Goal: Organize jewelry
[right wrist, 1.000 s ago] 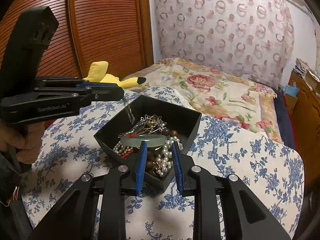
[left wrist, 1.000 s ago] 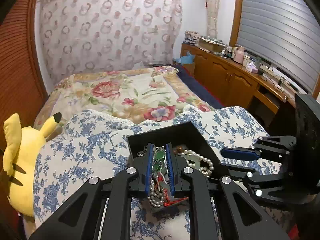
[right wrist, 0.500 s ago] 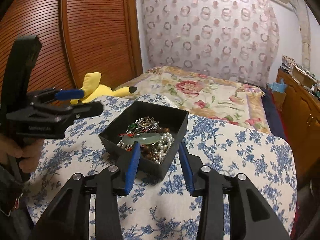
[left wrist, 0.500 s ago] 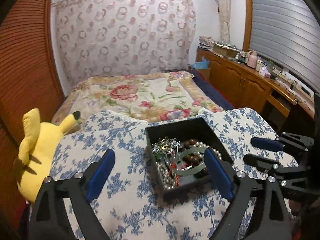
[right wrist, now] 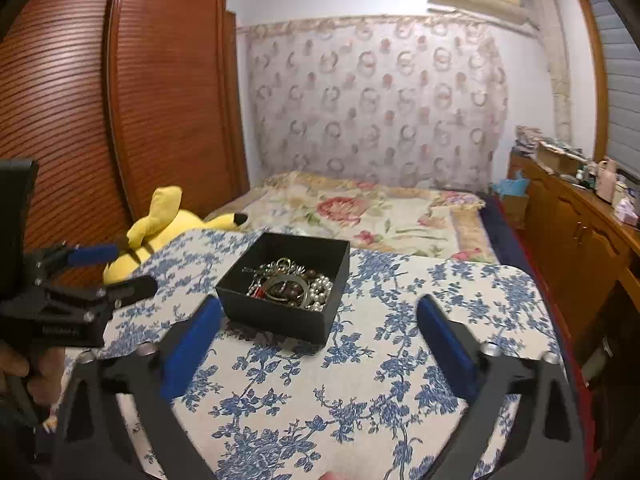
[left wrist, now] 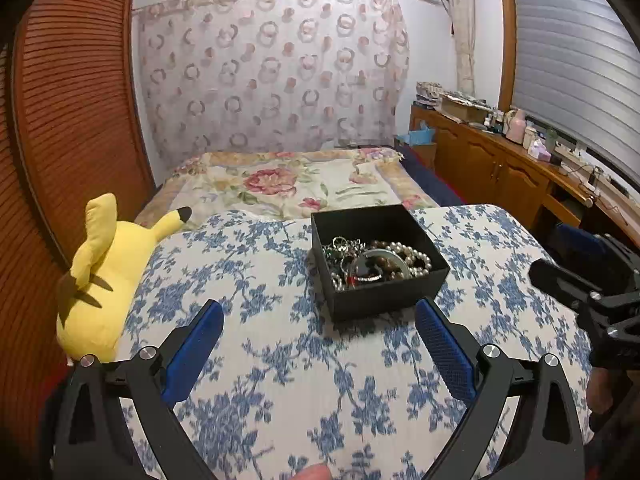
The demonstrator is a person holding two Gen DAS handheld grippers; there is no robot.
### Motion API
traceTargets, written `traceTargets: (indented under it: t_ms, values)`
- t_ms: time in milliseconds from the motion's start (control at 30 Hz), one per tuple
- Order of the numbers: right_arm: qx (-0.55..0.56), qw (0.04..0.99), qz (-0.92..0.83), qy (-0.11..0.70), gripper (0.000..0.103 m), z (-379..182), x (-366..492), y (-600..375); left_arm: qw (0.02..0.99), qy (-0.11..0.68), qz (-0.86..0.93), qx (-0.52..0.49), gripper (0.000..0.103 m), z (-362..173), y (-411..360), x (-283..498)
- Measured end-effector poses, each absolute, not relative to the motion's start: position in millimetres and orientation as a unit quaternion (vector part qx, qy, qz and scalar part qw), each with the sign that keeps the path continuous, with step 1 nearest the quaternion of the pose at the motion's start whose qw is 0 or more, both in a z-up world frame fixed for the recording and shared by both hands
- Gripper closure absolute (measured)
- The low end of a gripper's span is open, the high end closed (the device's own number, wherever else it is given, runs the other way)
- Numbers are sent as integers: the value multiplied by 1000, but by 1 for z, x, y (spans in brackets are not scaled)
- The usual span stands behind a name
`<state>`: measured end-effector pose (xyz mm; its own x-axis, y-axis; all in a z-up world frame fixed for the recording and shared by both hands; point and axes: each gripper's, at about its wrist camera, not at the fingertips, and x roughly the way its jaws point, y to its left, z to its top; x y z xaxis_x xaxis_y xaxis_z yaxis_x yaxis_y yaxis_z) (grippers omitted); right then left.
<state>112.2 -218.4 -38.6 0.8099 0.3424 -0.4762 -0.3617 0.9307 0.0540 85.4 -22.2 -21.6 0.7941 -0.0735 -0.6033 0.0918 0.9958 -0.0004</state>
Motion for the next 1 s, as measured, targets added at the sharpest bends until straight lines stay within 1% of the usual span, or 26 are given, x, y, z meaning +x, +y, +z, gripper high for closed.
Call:
traceTargets:
  t_ms: [467,1000]
  values:
    - [1,965,149,218,2,-27,80,-229,953,299,-38,12,10,-16,-19,54]
    - [5,966,141,218,2,-30,75,-235,958,284,-44,12,10,-6,-23,42]
